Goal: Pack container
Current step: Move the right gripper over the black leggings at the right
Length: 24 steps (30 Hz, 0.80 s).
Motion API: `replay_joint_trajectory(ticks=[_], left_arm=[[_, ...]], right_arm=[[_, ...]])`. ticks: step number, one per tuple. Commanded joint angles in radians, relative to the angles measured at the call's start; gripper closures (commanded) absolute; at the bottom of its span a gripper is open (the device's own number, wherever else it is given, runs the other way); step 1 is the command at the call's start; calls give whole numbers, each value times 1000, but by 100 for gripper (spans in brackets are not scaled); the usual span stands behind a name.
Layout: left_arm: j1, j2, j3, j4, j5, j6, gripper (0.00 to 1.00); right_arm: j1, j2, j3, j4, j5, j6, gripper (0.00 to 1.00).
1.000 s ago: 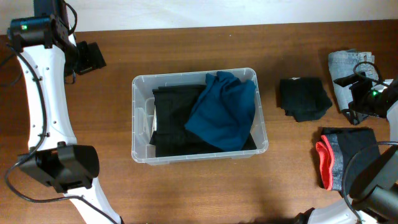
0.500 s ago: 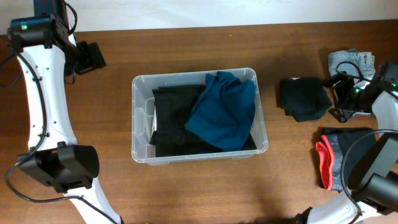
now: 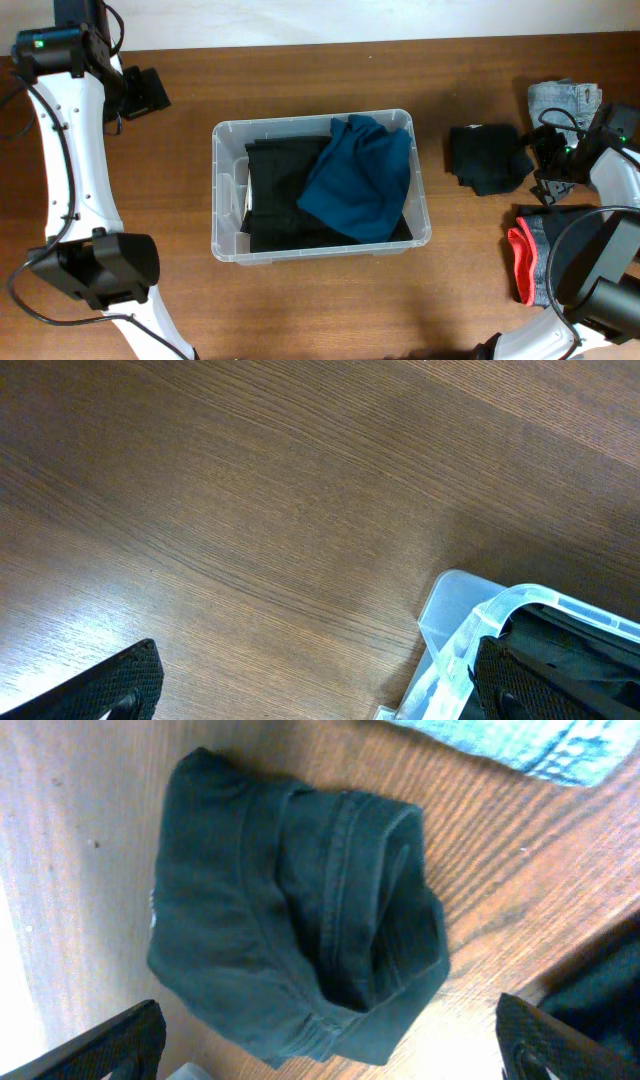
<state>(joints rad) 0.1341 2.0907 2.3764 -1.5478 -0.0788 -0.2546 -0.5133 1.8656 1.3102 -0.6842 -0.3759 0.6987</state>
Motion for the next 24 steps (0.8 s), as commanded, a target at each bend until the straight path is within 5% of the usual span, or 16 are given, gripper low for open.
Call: replay_joint_trajectory(ticks=[1,13,24], left_arm=[[6,-8,-5,-1,11,-10,1],[6,-8,-5,-1,11,-10,1],[6,-8,-5,-1,11,-10,1]], right_arm=[[9,6,-11,12,40,-3,2],[-6,-36,-8,-26,45,-116,2],[-166,-301,-8,-246,77,-153,2]])
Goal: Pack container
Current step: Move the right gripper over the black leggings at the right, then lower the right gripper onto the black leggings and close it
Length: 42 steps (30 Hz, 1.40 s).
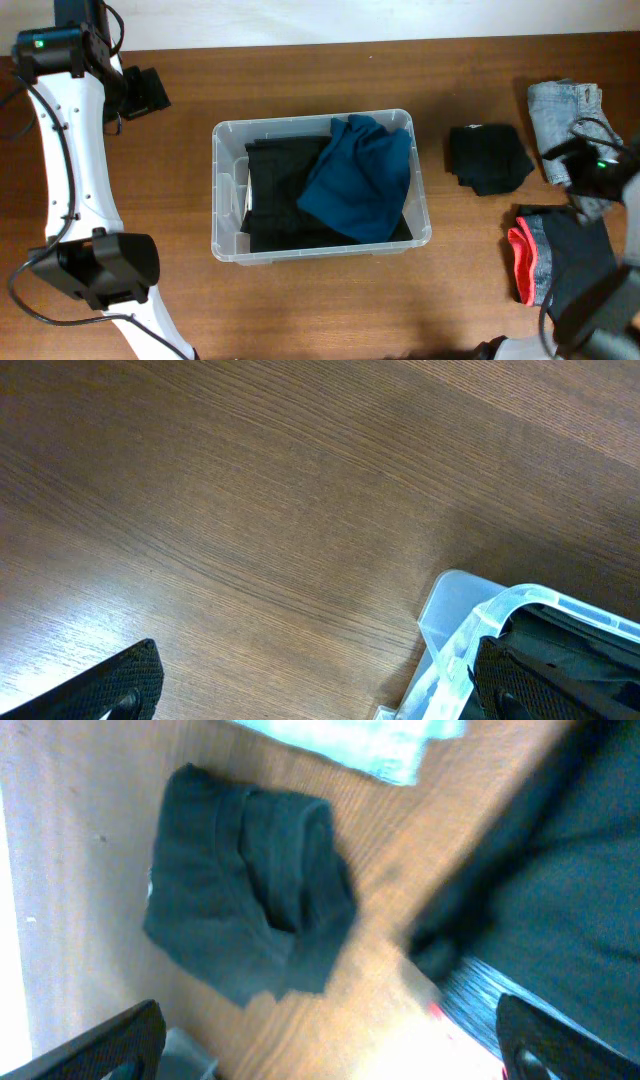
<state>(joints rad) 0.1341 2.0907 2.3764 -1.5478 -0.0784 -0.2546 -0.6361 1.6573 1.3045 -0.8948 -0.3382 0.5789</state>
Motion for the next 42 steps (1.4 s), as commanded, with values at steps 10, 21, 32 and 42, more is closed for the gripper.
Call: replay_joint_trajectory(ticks=[10,21,32,42], left_arm=[[6,-8,-5,-1,10,-10,1],[6,-8,-5,-1,10,-10,1],[6,-8,-5,-1,10,-10,1],[6,-8,-5,-1,10,-10,1]], right_arm=[[-203,-230,-98,-253,140,-104,1],[-581,-243,-292,-253,-142,-335,1],[-793,-243,-367,-272,-204,-452,2],[-851,-243,-518,-45,-253,-459,2]])
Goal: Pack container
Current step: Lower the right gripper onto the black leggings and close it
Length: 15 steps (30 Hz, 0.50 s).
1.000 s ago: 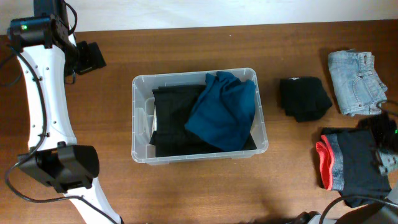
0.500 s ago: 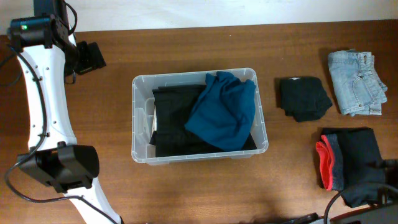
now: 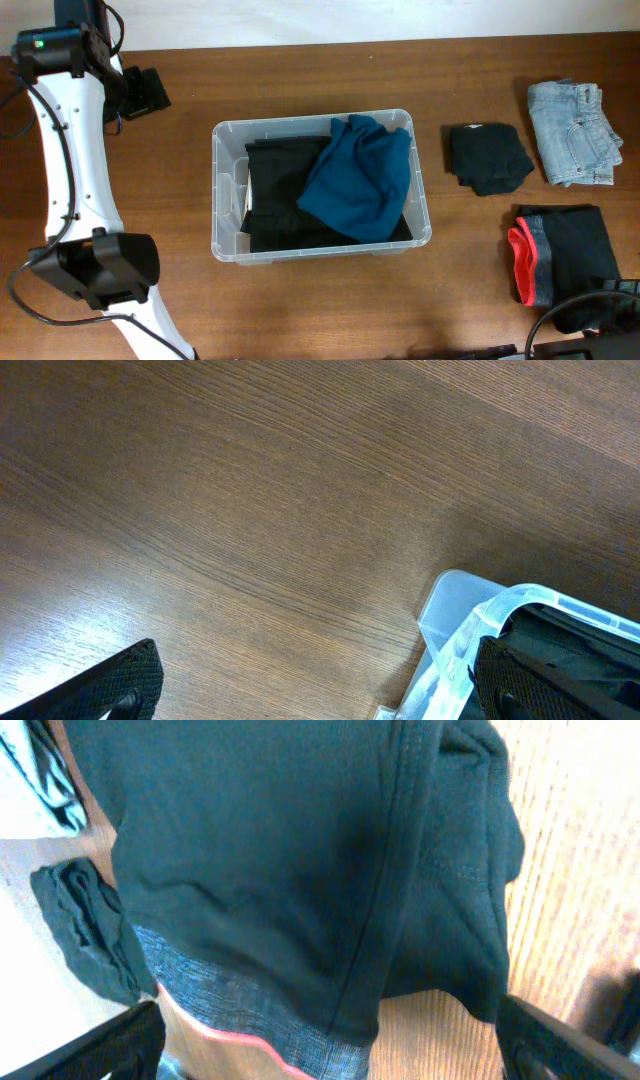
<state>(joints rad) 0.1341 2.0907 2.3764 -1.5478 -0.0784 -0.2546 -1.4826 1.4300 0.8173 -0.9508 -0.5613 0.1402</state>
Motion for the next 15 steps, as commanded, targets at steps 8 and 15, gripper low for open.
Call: replay_joint_trajectory(ticks=[8,15], left_arm=[[6,-8,-5,-1,10,-10,1],[6,-8,-5,-1,10,-10,1]], right_arm=[[-4,-16,-53,54,12,-20,2],[-4,-16,-55,103,73,-1,2]])
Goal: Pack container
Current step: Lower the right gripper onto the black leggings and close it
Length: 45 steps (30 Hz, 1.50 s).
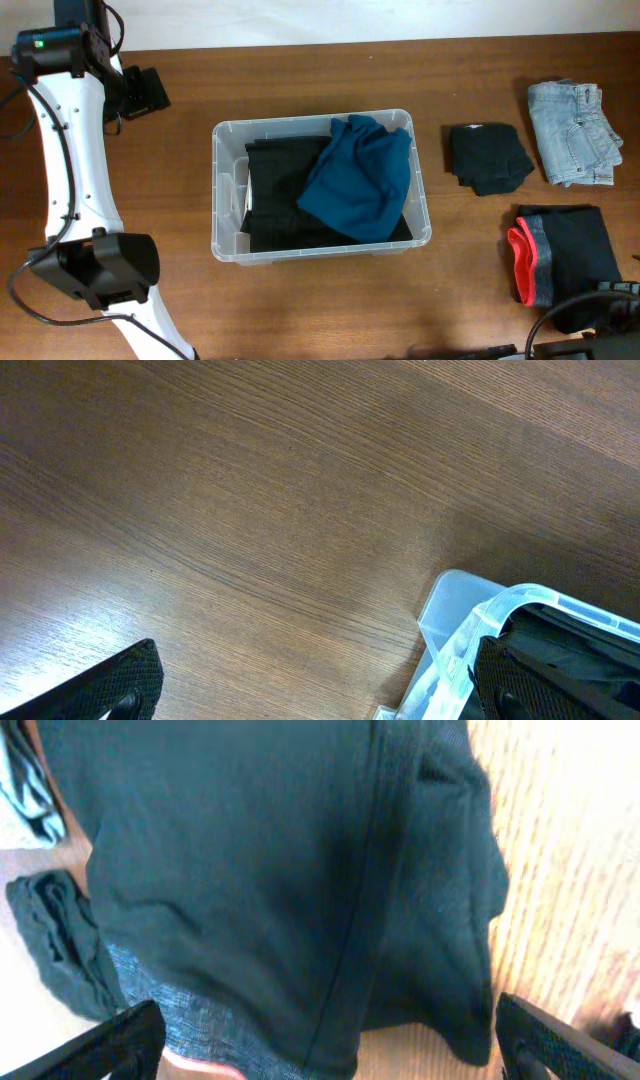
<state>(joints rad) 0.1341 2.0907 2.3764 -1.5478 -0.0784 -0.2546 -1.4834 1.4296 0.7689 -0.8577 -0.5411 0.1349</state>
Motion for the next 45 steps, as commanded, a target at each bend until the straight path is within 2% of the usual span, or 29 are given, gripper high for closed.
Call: replay_joint_trajectory(ticks=[1,5,26,37,45], left_arm=[[6,-8,-5,-1,10,-10,1],[6,-8,-5,-1,10,-10,1],[6,-8,-5,-1,10,-10,1],[6,-8,-5,-1,10,-10,1],[6,-8,-5,-1,10,-10,1]], right_arm=[[-3,-15,-7,10,72,10,2],[-3,-15,-8,11,153,76,2],[0,-15,-21,78,81,75,2],[117,-15,-68,198,75,71,2],[124,-15,-68,202,76,64,2]])
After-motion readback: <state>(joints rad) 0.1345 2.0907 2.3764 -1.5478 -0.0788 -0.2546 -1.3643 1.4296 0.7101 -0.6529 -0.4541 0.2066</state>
